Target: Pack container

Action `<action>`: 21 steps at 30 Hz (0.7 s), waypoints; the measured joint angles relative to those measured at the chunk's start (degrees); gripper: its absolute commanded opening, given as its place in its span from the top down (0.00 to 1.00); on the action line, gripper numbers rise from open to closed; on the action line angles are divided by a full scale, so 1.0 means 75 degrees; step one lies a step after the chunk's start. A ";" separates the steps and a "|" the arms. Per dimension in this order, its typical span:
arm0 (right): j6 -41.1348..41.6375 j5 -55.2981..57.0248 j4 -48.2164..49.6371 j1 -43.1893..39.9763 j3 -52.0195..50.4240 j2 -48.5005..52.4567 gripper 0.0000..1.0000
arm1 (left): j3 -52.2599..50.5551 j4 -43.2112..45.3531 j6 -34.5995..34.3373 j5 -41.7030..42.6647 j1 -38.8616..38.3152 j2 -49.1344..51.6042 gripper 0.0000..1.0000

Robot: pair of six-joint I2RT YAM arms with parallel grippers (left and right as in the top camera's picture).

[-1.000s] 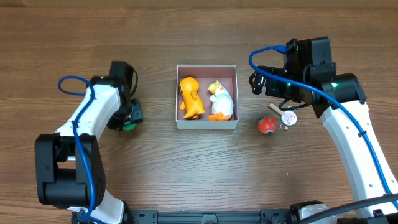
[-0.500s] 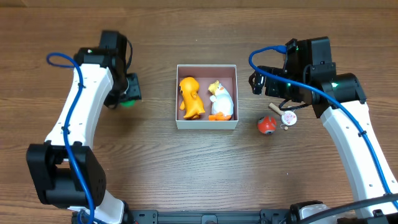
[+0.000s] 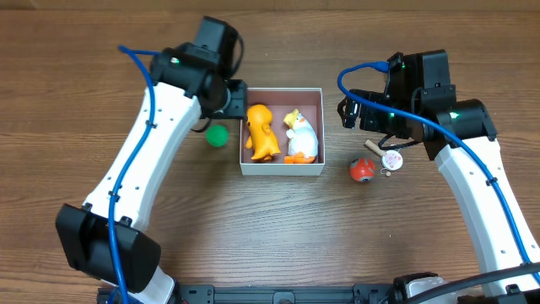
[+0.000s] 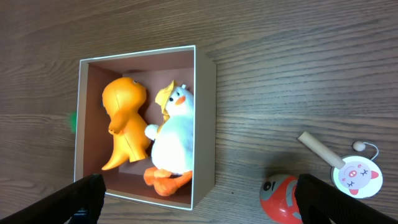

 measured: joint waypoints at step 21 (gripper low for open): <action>0.0003 0.0000 0.0000 0.0000 0.0000 0.0000 0.00 | 0.0012 -0.0880 -0.0924 -0.1099 0.1035 0.0000 0.00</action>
